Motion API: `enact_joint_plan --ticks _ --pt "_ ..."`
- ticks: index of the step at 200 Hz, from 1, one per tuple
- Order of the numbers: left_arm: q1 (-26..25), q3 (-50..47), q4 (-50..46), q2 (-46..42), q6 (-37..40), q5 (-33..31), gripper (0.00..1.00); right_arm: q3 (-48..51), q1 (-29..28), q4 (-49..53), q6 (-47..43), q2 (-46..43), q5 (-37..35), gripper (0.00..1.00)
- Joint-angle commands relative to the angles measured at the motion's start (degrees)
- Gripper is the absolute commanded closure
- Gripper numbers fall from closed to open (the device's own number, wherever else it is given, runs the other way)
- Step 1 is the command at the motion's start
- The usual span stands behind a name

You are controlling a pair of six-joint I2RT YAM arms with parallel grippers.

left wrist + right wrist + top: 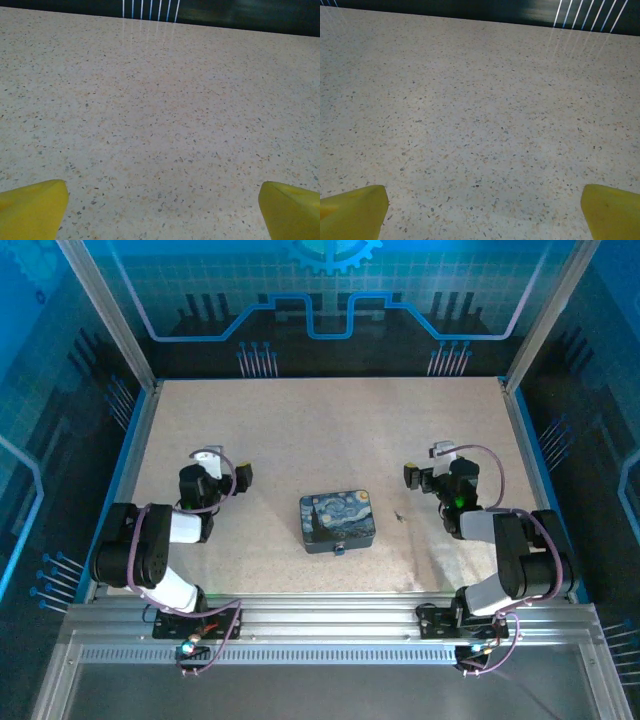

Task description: Unlock the padlock with the key

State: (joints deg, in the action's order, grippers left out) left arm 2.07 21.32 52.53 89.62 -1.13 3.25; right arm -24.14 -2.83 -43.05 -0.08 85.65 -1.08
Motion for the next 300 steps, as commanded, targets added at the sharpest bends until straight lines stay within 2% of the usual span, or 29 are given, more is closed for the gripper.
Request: enact_joint_plan --ticks 1,244,273,300 --pt "-0.31 0.69 -0.05 -0.76 1.08 -0.70 0.01 -0.69 -0.08 -0.02 -0.70 0.58 -0.41 0.00" --pt "-0.31 0.37 0.45 -0.72 0.55 -2.08 0.01 -0.60 0.09 -0.18 -0.49 0.49 0.02 0.00" --pt "-0.31 -1.53 2.99 -2.44 0.18 -2.73 0.01 -1.61 0.11 3.64 -0.56 -2.17 0.15 0.00" --pt "-0.30 -1.55 -1.18 -6.89 -0.02 -3.97 0.01 -2.22 0.05 7.42 -0.20 -5.22 -0.24 0.00"
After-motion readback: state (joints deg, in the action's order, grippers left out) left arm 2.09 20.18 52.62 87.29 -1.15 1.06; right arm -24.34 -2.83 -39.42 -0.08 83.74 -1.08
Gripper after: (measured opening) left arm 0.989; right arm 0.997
